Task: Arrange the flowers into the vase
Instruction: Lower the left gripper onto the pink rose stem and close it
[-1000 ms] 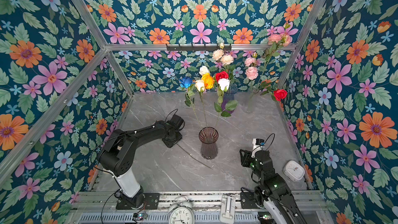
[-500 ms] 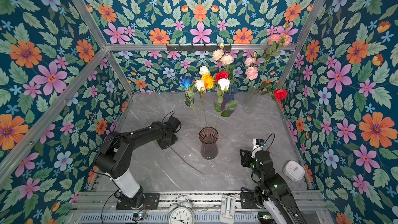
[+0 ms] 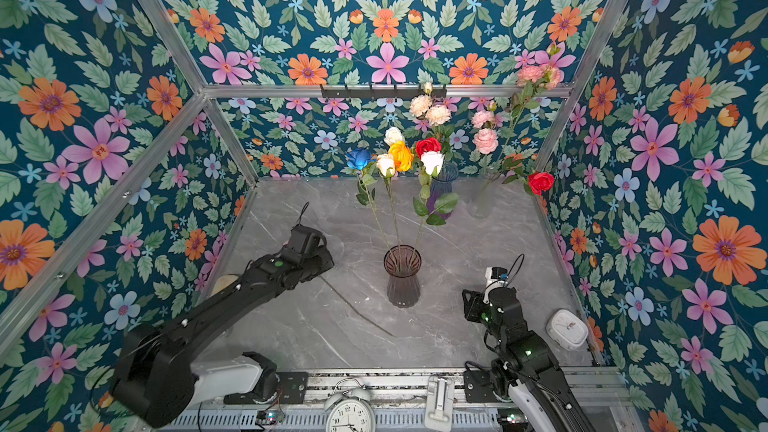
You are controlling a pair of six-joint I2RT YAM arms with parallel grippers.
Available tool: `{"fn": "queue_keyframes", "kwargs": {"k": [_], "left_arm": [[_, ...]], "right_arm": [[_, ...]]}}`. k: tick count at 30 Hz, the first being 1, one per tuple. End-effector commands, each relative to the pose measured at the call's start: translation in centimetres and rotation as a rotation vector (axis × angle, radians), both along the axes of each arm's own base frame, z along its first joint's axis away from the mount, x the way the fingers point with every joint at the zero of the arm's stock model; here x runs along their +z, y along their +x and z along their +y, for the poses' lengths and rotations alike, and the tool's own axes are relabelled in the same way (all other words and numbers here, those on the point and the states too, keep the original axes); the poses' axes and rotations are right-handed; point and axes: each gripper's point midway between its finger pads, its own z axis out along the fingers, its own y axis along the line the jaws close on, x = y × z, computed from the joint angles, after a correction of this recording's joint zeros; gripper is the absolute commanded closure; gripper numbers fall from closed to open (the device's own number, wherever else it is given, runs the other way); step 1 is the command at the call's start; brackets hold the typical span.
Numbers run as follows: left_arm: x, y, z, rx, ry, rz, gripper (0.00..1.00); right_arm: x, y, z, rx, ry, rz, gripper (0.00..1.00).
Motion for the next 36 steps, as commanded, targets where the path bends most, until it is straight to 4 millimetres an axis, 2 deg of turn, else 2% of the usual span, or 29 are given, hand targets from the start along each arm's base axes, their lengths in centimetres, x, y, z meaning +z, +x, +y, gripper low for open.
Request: {"fn": "queue_keyframes", "kwargs": {"k": [1, 4, 8, 9, 15, 20, 25, 28, 31, 32, 36], "left_arm": [[4.8, -1.2, -2.1, -0.189, -0.114, -0.236, 0.58], [7.0, -4.3, -0.7, -0.218, -0.148, -0.331, 0.42], [7.8, -7.5, 1.8, -0.173, -0.158, -0.351, 0.13], [7.9, -8.0, 2.2, -0.162, -0.168, -0.35, 0.01], [9.8, -10.3, 3.5, -0.138, -0.21, -0.375, 0.0], [10.0, -11.2, 3.8, -0.144, -0.228, -0.392, 0.0], [11.1, -11.5, 5.2, -0.138, -0.129, -0.418, 0.0], [11.6, -10.9, 4.5, -0.172, -0.113, -0.444, 0.0], [10.6, -9.2, 3.5, -0.181, -0.095, -0.431, 0.0], [10.2, -8.4, 3.2, -0.18, -0.086, -0.425, 0.0], [9.2, -6.0, 1.7, -0.194, -0.08, -0.442, 0.0]], "right_arm": [[1.0, 0.5, -0.1, -0.012, 0.005, -0.037, 0.62], [1.0, 0.4, -0.1, -0.012, 0.006, -0.042, 0.62], [1.1, 0.4, 0.0, -0.008, 0.009, -0.045, 0.62], [1.0, 0.4, 0.0, -0.008, 0.007, -0.043, 0.62], [1.0, 0.7, 0.0, -0.008, 0.004, -0.036, 0.62], [0.6, 0.9, 0.4, 0.007, -0.004, -0.009, 0.62], [0.4, 1.1, 0.4, 0.006, -0.011, 0.006, 0.62], [0.5, 1.2, 0.4, 0.003, -0.011, 0.002, 0.62], [0.7, 0.9, 0.6, 0.02, -0.003, -0.009, 0.64], [0.8, 0.8, 0.7, 0.031, 0.003, -0.018, 0.67], [1.8, -0.2, 1.7, 0.104, 0.041, -0.062, 0.9]]}}
